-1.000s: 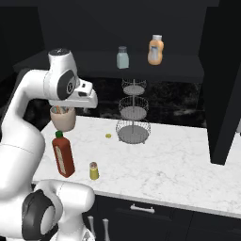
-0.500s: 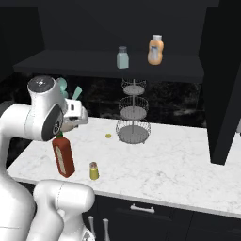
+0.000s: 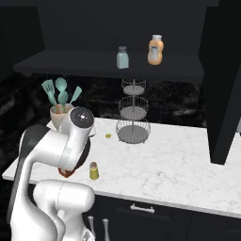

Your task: Put the shaker and condiment bottle from the counter next to their counterparts in the cabinet.

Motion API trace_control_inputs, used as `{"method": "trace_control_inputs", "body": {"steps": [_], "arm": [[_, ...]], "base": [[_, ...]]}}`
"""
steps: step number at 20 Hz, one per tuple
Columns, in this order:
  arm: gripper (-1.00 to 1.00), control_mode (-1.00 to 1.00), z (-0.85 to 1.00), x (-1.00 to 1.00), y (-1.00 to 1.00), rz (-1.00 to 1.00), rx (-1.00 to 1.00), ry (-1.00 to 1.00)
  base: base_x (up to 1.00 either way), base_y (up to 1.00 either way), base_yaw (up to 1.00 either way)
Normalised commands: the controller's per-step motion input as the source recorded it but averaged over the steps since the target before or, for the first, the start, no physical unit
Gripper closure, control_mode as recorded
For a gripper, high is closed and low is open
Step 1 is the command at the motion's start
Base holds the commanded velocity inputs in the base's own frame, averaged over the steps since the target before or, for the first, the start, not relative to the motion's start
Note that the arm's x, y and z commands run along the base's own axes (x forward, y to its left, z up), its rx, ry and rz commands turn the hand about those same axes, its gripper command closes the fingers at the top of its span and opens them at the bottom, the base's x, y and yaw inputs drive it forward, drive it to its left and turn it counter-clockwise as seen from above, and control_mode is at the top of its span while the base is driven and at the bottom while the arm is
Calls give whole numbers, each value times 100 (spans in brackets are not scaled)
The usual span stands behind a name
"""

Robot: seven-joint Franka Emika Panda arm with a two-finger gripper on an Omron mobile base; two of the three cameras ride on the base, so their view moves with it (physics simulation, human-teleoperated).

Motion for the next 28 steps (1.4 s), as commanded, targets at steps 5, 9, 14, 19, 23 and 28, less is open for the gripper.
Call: {"method": "trace_control_inputs", "body": {"steps": [5, 9, 14, 19, 23, 28], "arm": [[-100, -100, -25, 0, -12, 13, 1, -10], [-100, -100, -89, 0, -1, 6, -8, -38], [-100, -100, -37, -1, 6, 11, -1, -8], [-100, -100, -55, 9, 28, 16, 1, 0], [-100, -100, -85, 7, 44, 3, 0, 1], [-100, -100, -66, 15, 19, -14, 1, 4]], "base": [[0, 0, 0], [0, 0, 0], [0, 0, 0], [0, 0, 0], [0, 0, 0], [0, 0, 0]]}}
